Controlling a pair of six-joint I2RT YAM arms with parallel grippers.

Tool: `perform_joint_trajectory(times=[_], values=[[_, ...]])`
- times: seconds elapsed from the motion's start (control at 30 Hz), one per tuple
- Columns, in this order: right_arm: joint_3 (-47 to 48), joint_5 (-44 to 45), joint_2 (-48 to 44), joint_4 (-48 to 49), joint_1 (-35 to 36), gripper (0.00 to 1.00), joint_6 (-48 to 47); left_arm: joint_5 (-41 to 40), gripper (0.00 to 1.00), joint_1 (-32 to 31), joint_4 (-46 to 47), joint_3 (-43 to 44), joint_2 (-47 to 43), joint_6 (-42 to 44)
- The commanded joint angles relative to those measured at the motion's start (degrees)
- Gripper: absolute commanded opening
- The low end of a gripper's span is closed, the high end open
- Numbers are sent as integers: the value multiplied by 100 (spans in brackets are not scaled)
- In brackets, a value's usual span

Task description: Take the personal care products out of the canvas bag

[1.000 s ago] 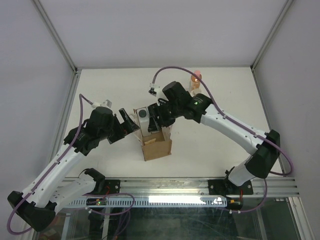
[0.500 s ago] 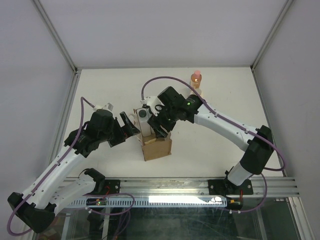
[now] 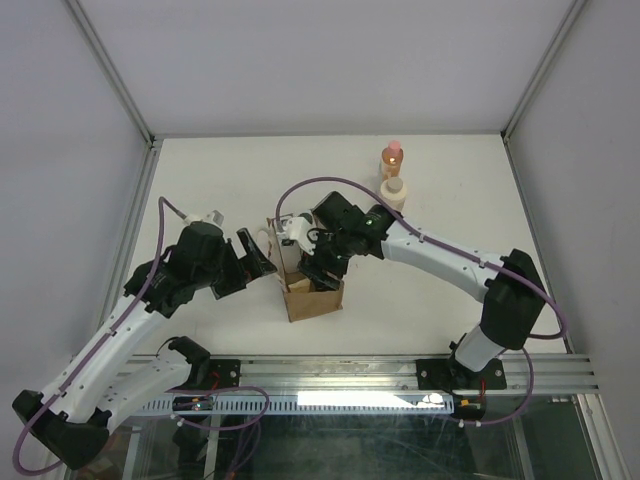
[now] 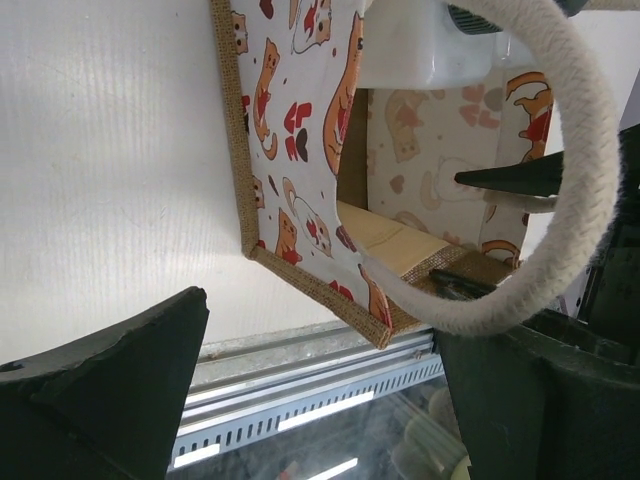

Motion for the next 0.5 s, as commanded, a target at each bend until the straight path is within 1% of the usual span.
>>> perform_joint_trajectory(times=[0.0, 0.13, 0.27, 0.47], values=[[-80, -274, -54, 573, 180, 64, -379, -79, 94, 73, -157, 352, -104, 169], [-135, -162, 75, 980, 291, 65, -467, -151, 94, 72, -293, 466, -238, 169], [116, -229, 384, 961, 387, 65, -598, -230, 94, 73, -418, 480, -436, 100], [335, -135, 718, 972, 471, 59, -628, -322, 95, 72, -581, 501, -609, 48]])
